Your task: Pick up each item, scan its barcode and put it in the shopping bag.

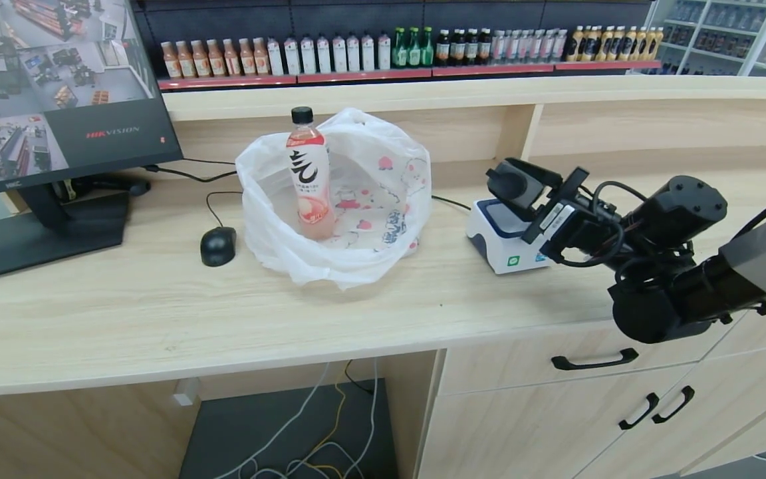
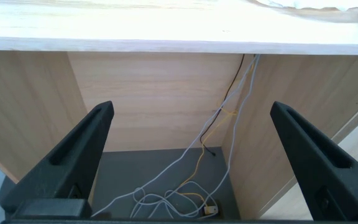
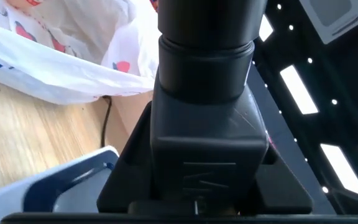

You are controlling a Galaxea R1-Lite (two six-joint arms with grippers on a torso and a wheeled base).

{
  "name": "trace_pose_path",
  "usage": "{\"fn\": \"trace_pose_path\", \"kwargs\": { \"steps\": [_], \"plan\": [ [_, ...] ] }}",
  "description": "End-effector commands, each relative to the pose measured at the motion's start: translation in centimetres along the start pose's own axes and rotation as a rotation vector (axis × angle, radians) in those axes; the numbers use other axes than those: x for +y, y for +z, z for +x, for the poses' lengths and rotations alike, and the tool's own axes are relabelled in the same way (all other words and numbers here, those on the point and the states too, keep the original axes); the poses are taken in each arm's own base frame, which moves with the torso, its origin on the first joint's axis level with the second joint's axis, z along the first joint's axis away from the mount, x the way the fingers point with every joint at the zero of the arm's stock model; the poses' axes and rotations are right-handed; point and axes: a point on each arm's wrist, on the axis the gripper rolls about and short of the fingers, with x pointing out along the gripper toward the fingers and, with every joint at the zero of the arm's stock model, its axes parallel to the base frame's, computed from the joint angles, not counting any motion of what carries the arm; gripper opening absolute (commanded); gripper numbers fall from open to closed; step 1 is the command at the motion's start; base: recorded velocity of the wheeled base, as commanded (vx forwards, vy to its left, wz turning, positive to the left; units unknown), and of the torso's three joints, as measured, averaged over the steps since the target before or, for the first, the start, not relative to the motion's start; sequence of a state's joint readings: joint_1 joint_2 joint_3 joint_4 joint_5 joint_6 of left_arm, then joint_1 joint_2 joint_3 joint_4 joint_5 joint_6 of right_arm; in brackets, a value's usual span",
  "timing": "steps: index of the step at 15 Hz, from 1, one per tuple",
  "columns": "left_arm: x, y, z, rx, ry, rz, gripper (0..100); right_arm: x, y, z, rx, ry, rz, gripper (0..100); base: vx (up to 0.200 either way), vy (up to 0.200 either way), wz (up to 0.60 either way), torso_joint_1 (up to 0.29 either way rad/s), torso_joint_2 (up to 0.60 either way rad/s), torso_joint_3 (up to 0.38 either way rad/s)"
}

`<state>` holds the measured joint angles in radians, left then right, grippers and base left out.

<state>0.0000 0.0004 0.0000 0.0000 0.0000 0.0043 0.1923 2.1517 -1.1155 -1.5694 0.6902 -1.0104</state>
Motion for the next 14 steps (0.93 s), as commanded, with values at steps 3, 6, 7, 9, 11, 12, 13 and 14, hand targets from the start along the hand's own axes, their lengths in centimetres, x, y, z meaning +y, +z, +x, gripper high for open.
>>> {"fn": "trace_pose_path", "kwargs": {
  "steps": [3,6,7,9,11,12,13,14],
  "plan": [
    [0.0,0.0,0.0,0.0,0.0,0.0,100,0.8,-0.7,-0.3,0.014,0.015,0.005,0,0.0,0.0,0.0,0.0,0.0,0.0],
    [0.0,0.0,0.0,0.0,0.0,0.0,100,0.9,-0.5,-0.3,0.013,0.018,0.005,0,0.0,0.0,0.0,0.0,0.0,0.0],
    [0.0,0.0,0.0,0.0,0.0,0.0,100,0.9,-0.5,-0.3,0.014,0.02,0.007,0,0.0,0.0,0.0,0.0,0.0,0.0],
    [0.0,0.0,0.0,0.0,0.0,0.0,100,0.1,0.4,-0.4,0.007,0.013,-0.002,0,0.0,0.0,0.0,0.0,0.0,0.0],
    [0.0,0.0,0.0,0.0,0.0,0.0,100,-0.3,0.8,-0.6,0.005,0.01,-0.005,0,0.0,0.0,0.0,0.0,0.0,0.0],
    [0.0,0.0,0.0,0.0,0.0,0.0,100,-0.4,1.1,-0.7,0.005,0.013,-0.003,0,0.0,0.0,0.0,0.0,0.0,0.0],
    [0.0,0.0,0.0,0.0,0.0,0.0,100,-0.1,1.1,-0.8,0.008,0.021,0.006,0,0.0,0.0,0.0,0.0,0.0,0.0],
    [0.0,0.0,0.0,0.0,0.0,0.0,100,0.1,1.1,-0.9,0.012,0.027,0.011,0,0.0,0.0,0.0,0.0,0.0,0.0]
  ]
}}
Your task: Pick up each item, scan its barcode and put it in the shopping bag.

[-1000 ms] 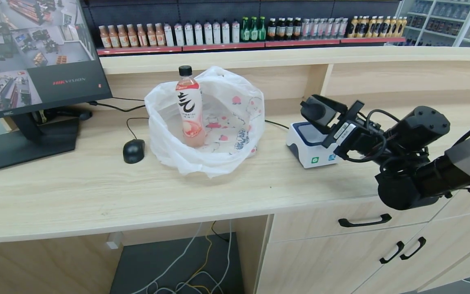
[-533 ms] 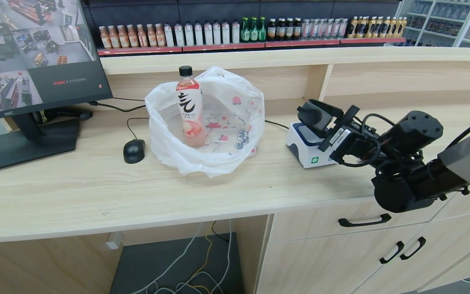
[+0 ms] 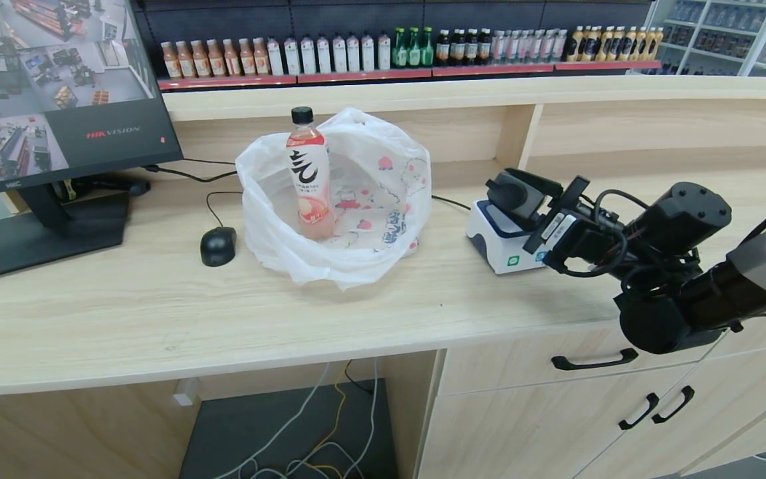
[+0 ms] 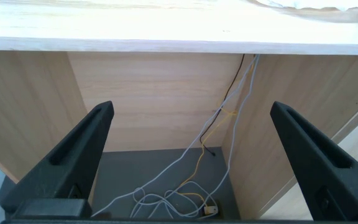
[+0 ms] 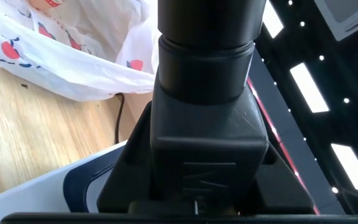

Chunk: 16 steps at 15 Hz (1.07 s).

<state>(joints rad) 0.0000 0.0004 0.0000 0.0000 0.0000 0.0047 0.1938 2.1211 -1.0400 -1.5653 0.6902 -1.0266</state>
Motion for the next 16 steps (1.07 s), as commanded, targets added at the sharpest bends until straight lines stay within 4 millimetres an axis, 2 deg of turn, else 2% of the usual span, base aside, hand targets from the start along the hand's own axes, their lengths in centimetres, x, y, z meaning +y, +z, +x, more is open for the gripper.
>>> {"fn": "trace_pose_path", "kwargs": {
  "steps": [1,16],
  "plan": [
    [0.0,0.0,0.0,0.0,-0.002,0.0,100,-0.09,0.27,-0.26,0.001,0.002,-0.004,0,0.0,0.0,0.0,0.0,0.0,0.0],
    [0.0,0.0,0.0,0.0,0.0,0.0,100,0.49,0.37,-0.55,0.013,0.017,0.001,0,0.0,0.0,0.0,0.0,0.0,0.0]
  ]
}}
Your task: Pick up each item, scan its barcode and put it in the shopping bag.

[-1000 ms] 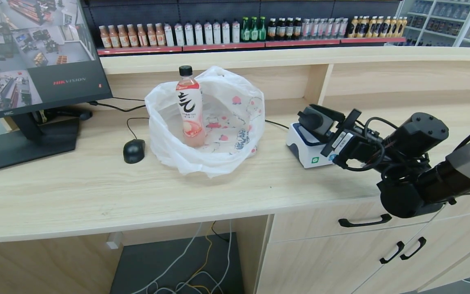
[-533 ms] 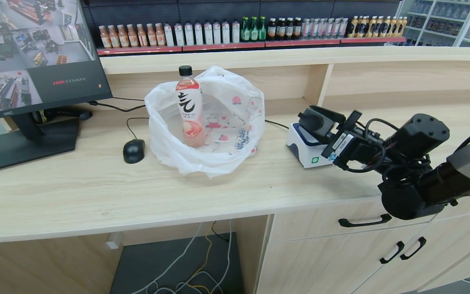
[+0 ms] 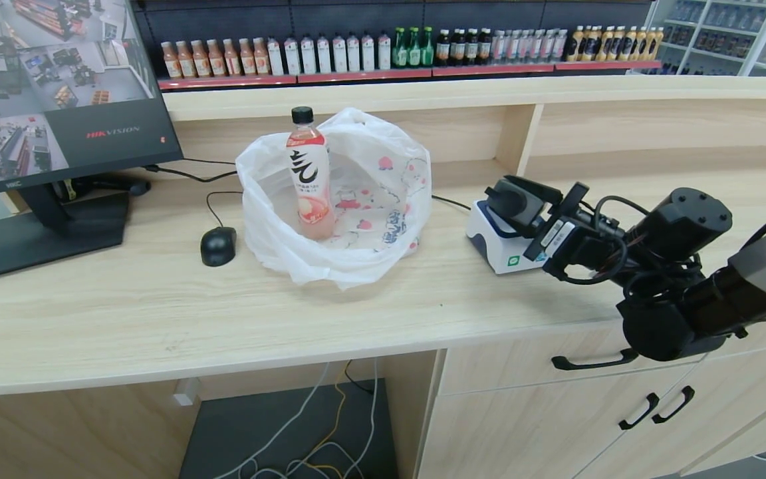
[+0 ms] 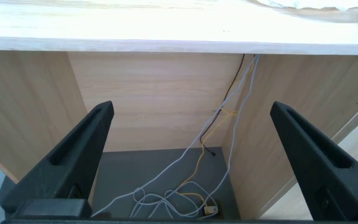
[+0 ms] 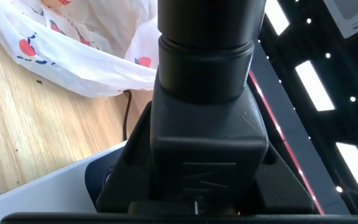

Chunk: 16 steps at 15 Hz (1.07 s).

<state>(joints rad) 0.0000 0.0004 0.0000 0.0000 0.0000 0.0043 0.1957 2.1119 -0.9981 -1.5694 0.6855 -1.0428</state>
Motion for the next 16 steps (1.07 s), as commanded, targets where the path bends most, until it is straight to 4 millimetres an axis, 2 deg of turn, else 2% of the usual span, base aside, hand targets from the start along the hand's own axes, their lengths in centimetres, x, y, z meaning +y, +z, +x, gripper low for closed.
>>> {"fn": "trace_pose_path", "kwargs": {
  "steps": [1,6,10,12,16],
  "plan": [
    [0.0,0.0,0.0,0.0,0.0,0.0,100,0.0,0.1,0.0,-0.001,0.0,-0.002,0,0.0,0.0,0.0,0.0,0.0,0.0],
    [0.0,0.0,0.0,0.0,0.0,0.0,100,0.3,0.2,-0.1,0.002,0.008,0.0,0,0.0,0.0,0.0,0.0,0.0,0.0],
    [0.0,0.0,0.0,0.0,0.0,0.0,100,-0.3,0.8,0.2,-0.016,-0.004,0.011,0,0.0,0.0,0.0,0.0,0.0,0.0],
    [0.0,0.0,0.0,0.0,0.0,0.0,100,-2.0,2.3,0.4,-0.047,-0.035,0.007,0,0.0,0.0,0.0,0.0,0.0,0.0],
    [0.0,0.0,0.0,0.0,0.0,0.0,100,-5.5,6.4,1.4,-0.103,-0.142,0.07,0,0.0,0.0,0.0,0.0,0.0,0.0]
  ]
}}
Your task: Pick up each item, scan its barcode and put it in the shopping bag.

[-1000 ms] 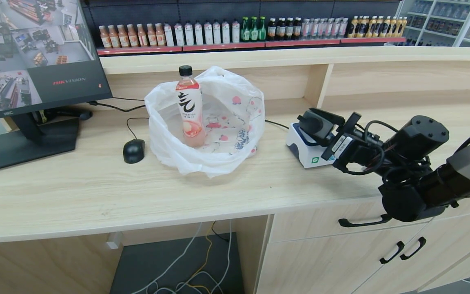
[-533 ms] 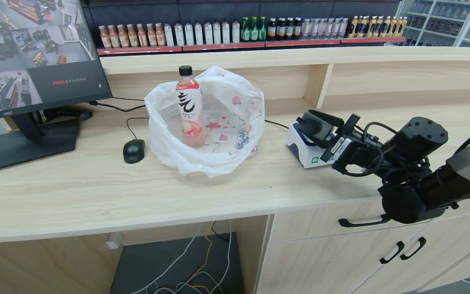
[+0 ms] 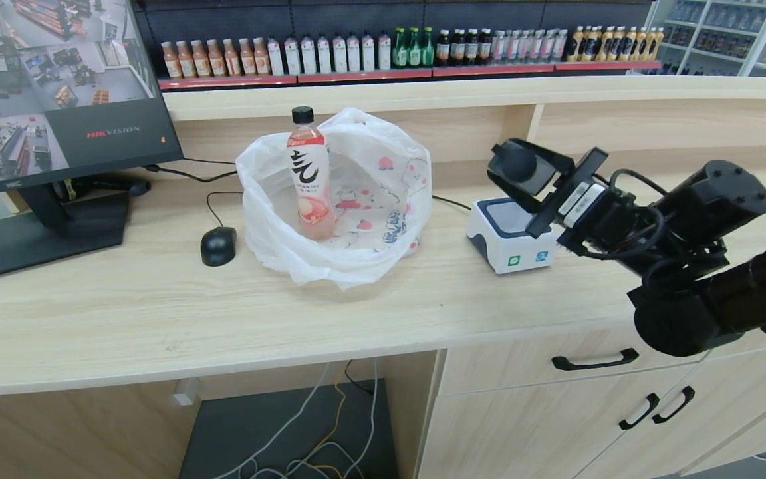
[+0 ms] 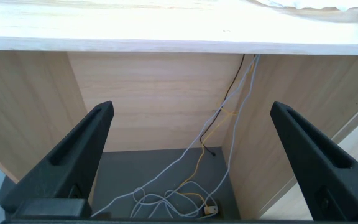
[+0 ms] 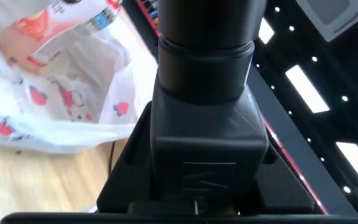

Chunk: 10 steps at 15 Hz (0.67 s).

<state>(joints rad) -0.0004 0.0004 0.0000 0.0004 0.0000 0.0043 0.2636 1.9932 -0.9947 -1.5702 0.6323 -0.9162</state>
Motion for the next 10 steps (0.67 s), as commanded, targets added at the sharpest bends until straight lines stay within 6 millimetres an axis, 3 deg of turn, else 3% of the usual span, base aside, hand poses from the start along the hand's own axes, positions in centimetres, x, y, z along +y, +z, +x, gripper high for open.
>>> {"fn": "trace_pose_path", "kwargs": {
  "steps": [1,4,8,10],
  "plan": [
    [0.0,0.0,0.0,-0.001,0.0,0.0,100,-2.5,2.8,0.5,-0.04,-0.07,0.003,0,0.0,0.0,0.0,0.0,0.0,0.0],
    [0.0,0.0,0.0,-0.001,0.0,0.0,100,-0.9,3.5,-0.9,0.095,-0.108,0.257,0,0.0,0.0,0.0,0.0,0.0,0.0],
    [0.0,0.0,0.0,-0.001,0.0,0.0,100,1.1,6.7,0.6,0.17,-0.26,0.663,0,0.0,0.0,0.0,0.0,0.0,0.0],
    [0.0,0.0,0.0,-0.001,0.0,0.0,100,2.0,7.0,0.6,0.176,-0.242,0.729,0,0.0,0.0,0.0,0.0,0.0,0.0]
  ]
}}
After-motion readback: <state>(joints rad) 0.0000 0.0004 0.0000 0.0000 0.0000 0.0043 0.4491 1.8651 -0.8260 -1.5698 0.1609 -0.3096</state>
